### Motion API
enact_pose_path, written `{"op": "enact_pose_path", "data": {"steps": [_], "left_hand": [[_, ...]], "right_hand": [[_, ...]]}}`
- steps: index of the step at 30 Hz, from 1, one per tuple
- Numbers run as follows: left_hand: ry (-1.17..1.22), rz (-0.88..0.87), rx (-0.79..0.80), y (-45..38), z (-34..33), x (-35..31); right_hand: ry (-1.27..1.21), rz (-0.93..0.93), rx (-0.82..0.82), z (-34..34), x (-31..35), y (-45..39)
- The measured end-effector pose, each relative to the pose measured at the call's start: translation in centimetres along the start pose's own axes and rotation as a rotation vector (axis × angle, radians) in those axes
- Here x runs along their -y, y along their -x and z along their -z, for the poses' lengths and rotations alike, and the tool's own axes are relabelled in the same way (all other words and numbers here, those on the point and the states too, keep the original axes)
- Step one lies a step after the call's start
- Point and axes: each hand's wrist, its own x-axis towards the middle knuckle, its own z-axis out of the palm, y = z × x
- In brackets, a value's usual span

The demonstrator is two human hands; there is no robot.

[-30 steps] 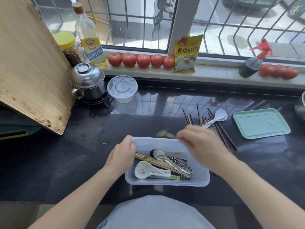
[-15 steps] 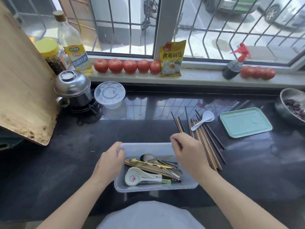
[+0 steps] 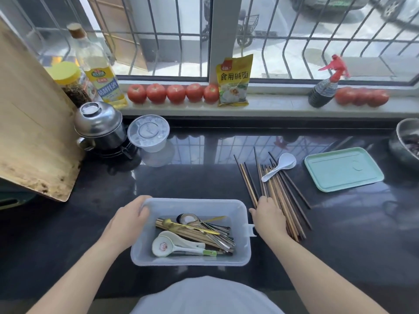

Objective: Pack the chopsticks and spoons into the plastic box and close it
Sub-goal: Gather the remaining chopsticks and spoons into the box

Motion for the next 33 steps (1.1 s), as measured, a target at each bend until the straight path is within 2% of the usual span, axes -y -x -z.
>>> {"op": "enact_pose_path", "data": {"steps": [7,11,14,17,19,20,22,24,26,28,33], "left_hand": [[0.064,-0.012,-0.060,-0.3,-1.2,0.5],[0.061,-0.020,-0.054,-0.6,-1.2,0.8],[0.066,-0.034,-0.047,-0.6,-1.3,0.9],[0.088,-0.048,-0.038,-0.7,-1.3,1.0],[0.093,-0.066,-0.029,-0.9,-1.3,0.8],[0.101,-0.075,-0.020,-1.0,-1.3,0.6],[0.114,-0.094,0.008,-1.0,-1.4,0.1],[0.125,-0.122,0.027,-1.1,-1.5,-0.1],[0.138,-0.134,0.033,-1.2,-1.6,-0.1],[0.155,-0.129,0.035,-1.2,-1.6,0.0],[0.177,-0.117,0.032,-0.9,-1.6,-0.4]], "right_hand": [[-0.088,-0.207,0.069,-0.4,0.5,-0.2],[-0.102,-0.226,0.095,-0.3,0.5,-0.2],[-0.331,-0.252,0.052,1.6,0.2,-0.6],[-0.697,0.003,-0.142,7.3,1.7,0.8],[-0.847,0.308,-0.074,11.7,4.2,3.4],[-0.768,0.463,0.020,12.8,5.6,4.7],[-0.339,0.675,0.195,12.0,7.7,6.3],[0.136,0.751,0.306,8.9,9.2,6.5],[0.380,0.739,0.342,6.2,9.8,6.4],[0.493,0.730,0.358,5.0,10.0,6.7],[0.542,0.714,0.362,4.5,10.4,7.2]]}}
